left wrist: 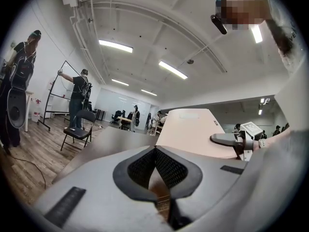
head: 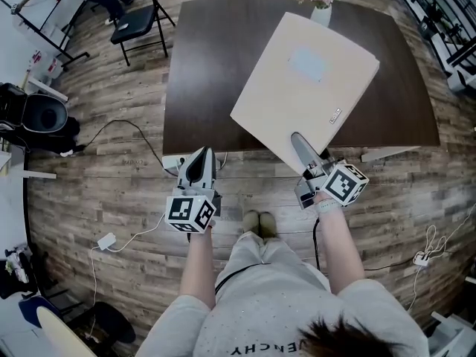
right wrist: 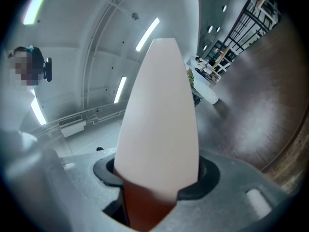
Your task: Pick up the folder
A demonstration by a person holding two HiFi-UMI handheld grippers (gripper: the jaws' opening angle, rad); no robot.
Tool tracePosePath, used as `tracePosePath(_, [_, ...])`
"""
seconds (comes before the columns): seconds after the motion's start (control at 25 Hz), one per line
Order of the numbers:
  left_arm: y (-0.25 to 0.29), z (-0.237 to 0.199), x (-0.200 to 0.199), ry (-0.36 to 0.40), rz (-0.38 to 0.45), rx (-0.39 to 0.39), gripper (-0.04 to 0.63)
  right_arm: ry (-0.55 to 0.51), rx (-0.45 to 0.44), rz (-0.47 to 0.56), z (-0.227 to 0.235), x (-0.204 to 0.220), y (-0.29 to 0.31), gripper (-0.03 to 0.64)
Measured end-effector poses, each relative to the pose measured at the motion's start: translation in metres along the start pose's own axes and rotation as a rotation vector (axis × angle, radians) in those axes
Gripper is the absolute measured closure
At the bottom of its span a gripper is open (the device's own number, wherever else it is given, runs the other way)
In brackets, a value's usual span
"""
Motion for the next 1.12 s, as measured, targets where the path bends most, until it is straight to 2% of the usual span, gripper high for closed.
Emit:
tracePosePath(0.44, [0.011, 0.010, -0.022, 0.016, 0.025, 0.019, 0.597, -0.070, 0.029, 0.037, -0.005, -0.029, -0.014, 0.357])
tracePosePath(1.12, [0.007, 0.010, -0.053, 0.063, 0.043, -0.003, 0.597, -0.230, 0.063, 0.088, -0.024, -0.058, -0.025, 0.357])
Point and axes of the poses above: the fingertips, and each gripper's own axes: y forward along the fingers, z to its right, x out of its underside, the point moved 1 cm from there along -y, backward along the fingers, and after that the axes turned 4 degrees about x, right-handed, at the moved point
